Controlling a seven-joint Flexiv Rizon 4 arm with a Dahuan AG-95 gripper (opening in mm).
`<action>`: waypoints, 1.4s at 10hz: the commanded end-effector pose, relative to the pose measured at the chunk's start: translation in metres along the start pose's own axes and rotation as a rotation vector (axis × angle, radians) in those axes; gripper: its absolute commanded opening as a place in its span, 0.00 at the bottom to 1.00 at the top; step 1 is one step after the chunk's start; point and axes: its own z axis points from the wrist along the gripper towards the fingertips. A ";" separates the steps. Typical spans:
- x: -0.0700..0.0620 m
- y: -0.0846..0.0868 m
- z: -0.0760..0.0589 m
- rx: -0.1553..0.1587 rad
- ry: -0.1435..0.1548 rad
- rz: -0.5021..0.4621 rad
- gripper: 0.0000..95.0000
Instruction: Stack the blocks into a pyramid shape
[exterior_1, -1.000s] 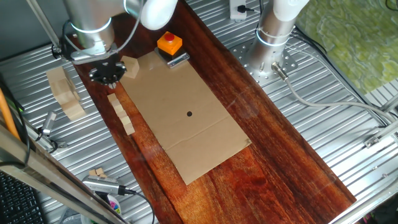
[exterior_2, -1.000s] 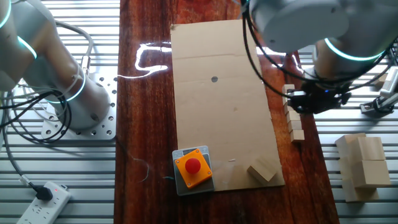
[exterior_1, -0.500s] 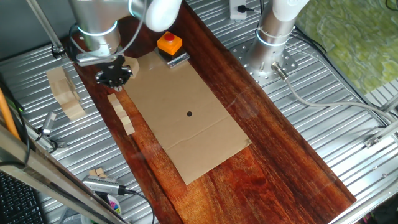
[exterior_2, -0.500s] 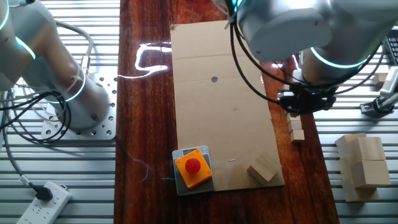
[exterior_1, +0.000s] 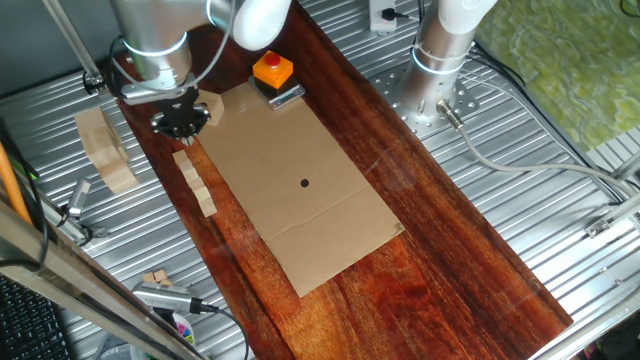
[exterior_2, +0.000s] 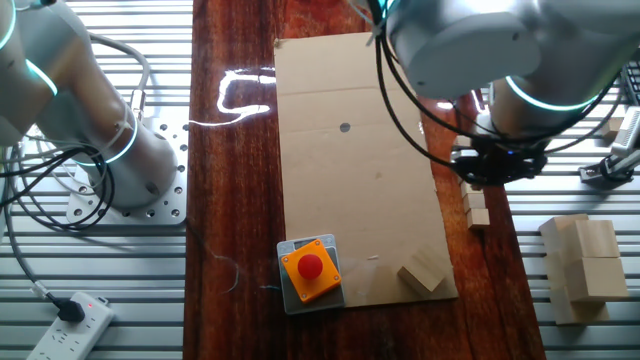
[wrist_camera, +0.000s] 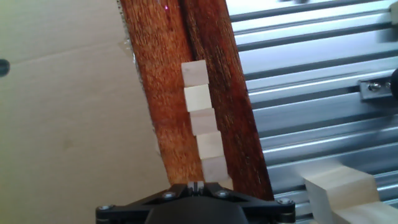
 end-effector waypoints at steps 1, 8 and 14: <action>0.008 -0.012 -0.012 -0.019 -0.014 -0.027 0.00; 0.015 -0.041 -0.040 -0.052 0.004 -0.048 0.00; 0.015 -0.041 -0.040 -0.056 -0.008 -0.043 0.00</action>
